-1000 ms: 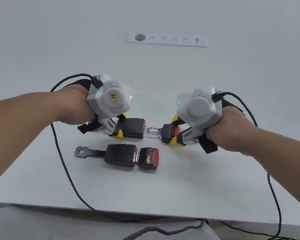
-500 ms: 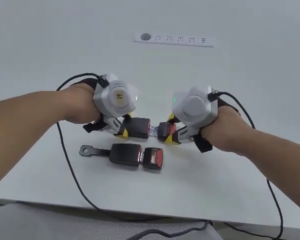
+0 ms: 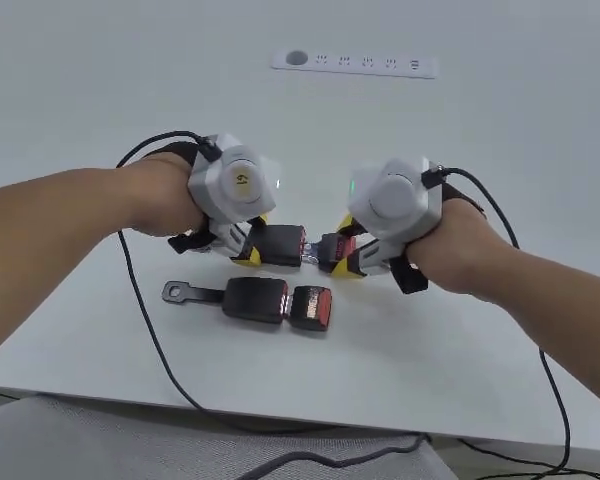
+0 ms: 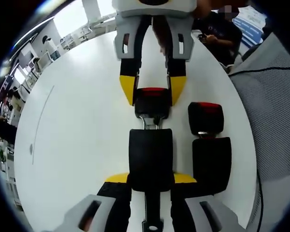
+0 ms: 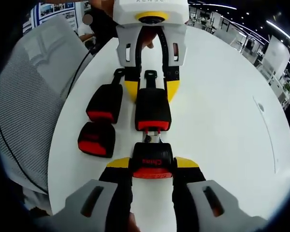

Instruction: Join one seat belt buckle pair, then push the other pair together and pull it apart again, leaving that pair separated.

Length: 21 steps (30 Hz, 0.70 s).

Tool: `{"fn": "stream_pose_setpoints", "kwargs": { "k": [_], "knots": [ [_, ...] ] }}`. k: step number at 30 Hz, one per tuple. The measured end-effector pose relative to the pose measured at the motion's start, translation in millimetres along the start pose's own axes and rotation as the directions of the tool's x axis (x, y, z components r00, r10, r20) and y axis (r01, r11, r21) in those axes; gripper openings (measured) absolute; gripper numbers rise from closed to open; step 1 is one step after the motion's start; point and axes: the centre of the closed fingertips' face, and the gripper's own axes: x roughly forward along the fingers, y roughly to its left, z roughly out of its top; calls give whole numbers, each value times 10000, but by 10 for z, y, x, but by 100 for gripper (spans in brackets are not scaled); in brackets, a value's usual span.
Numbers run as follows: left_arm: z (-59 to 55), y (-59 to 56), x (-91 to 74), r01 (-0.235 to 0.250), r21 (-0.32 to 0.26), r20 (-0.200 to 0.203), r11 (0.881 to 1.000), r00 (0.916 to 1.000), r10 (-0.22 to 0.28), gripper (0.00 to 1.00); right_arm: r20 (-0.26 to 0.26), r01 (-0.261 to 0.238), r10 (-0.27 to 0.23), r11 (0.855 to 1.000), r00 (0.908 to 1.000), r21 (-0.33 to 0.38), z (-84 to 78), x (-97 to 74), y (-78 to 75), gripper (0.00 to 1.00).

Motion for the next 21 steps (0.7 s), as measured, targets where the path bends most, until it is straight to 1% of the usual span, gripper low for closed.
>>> {"fn": "stream_pose_setpoints", "kwargs": {
  "k": [5,9,13,14,16,17,19,21],
  "knots": [
    [23,-28,-23,-72,-103,81,9999,9999,72,31,22,21,-21,10000,10000,-45,7,-3,-23,29],
    [42,-42,-31,-35,-47,34,10000,10000,35,30,26,10,-10,10000,10000,-94,6,8,-34,29],
    [31,-27,-20,28,37,-8,10000,10000,-28,30,69,48,-47,9998,10000,-209,21,12,-26,28],
    [21,-17,-11,43,65,-17,10000,10000,-43,30,176,45,-41,9998,9998,-200,45,18,-20,28],
    [10,-5,0,61,150,-39,9999,10000,-61,30,199,27,-25,9999,9998,-132,94,54,-1,28],
    [5,-2,1,56,98,-54,9999,10000,-55,30,106,64,-62,9997,9999,-227,95,63,13,28],
    [-2,8,6,43,68,-32,10000,10000,-42,30,157,42,-39,9998,9999,-169,86,58,-11,28],
    [16,-9,-8,26,66,-6,10000,10000,-26,30,241,40,-36,9999,9997,-138,94,64,-4,28]
  ]
}}
